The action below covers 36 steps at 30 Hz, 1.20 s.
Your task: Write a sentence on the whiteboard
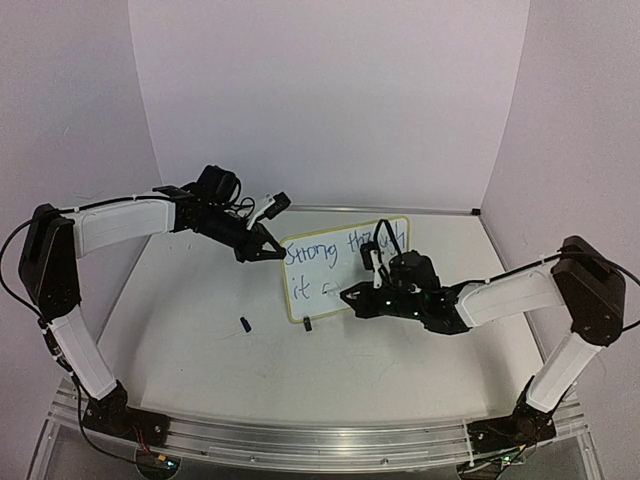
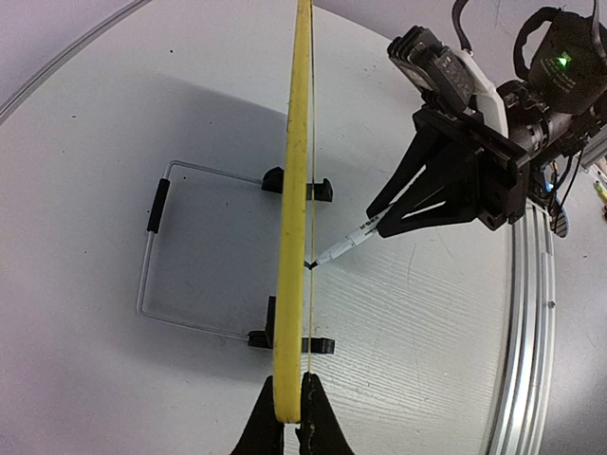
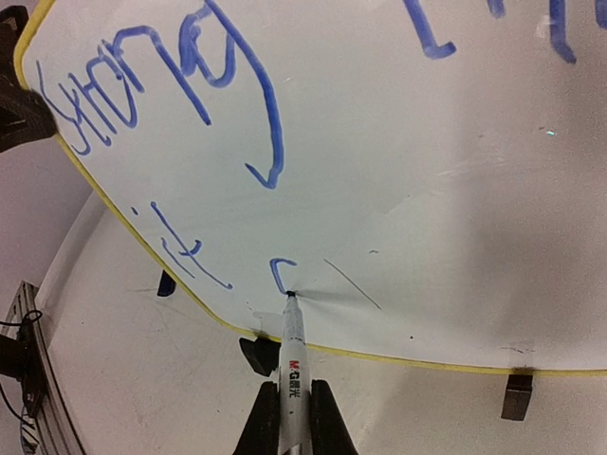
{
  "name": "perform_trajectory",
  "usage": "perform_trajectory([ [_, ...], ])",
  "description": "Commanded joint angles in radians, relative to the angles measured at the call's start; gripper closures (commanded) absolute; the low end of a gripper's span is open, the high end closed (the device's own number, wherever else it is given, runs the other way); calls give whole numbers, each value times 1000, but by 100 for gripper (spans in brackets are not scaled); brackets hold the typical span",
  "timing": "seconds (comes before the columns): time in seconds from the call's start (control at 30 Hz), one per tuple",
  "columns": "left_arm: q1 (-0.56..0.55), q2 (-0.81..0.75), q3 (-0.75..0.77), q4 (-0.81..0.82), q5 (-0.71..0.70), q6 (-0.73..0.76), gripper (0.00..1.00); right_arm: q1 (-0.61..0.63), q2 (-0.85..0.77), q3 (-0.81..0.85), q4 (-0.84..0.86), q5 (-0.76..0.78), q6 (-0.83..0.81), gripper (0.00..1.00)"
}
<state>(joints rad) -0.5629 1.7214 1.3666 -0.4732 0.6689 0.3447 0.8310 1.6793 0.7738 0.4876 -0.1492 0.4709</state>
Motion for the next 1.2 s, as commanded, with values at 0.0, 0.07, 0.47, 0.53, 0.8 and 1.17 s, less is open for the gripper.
perform_trajectory([
  [0.0, -9, 8, -9, -78, -74, 53, 100, -7, -74, 14, 14, 83, -11, 100],
  [0.07, -9, 8, -9, -77, -73, 53, 100, -8, -89, 18, 13, 85, -12, 100],
  [0.47, -9, 4, -9, -78, -74, 53, 100, -8, -29, 23, -7, 42, 4, 100],
  [0.53, -9, 5, -9, -78, -74, 53, 100, -7, -19, 14, -8, 34, 14, 100],
  [0.8, -9, 4, -9, -79, -74, 55, 100, -8, -23, 5, -20, 58, 14, 100],
  [1.17, -10, 3, -7, -79, -74, 54, 100, -8, -158, 6, -74, 85, -27, 100],
])
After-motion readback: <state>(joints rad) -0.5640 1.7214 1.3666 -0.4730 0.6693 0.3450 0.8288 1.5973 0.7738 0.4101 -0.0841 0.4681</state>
